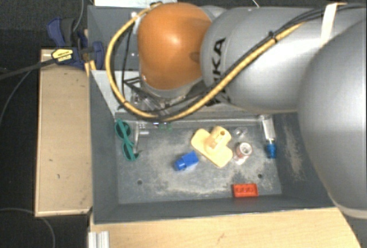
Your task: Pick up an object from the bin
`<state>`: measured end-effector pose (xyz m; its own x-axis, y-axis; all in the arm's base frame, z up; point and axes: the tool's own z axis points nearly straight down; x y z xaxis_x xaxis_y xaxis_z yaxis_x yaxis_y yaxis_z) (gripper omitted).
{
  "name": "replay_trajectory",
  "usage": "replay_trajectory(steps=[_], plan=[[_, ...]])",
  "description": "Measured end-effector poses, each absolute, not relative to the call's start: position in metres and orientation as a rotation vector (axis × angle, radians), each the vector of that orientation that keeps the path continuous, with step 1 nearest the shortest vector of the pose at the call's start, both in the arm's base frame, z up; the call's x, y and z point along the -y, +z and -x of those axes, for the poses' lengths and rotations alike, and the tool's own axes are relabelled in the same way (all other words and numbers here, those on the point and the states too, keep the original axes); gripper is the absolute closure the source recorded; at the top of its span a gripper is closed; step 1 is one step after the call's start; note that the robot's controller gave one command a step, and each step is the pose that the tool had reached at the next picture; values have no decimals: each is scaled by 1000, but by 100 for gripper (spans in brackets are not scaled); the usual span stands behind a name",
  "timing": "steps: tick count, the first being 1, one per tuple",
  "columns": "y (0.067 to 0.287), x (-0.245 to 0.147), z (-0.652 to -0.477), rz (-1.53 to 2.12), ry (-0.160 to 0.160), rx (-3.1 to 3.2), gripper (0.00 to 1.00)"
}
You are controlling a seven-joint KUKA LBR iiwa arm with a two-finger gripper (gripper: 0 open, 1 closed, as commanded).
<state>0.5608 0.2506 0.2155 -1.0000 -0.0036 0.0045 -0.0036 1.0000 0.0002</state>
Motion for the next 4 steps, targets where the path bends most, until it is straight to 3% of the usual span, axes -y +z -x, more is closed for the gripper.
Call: replay_trajectory(steps=[1, 2, 3, 4], plan=[[221, -249, -563, 4, -3, 3145, 0], [132, -201, -569, 120, -4, 3142, 0], [96, -169, -541, -207, -3, 3138, 0], [100, -132, -555, -58, -3, 3149, 0]])
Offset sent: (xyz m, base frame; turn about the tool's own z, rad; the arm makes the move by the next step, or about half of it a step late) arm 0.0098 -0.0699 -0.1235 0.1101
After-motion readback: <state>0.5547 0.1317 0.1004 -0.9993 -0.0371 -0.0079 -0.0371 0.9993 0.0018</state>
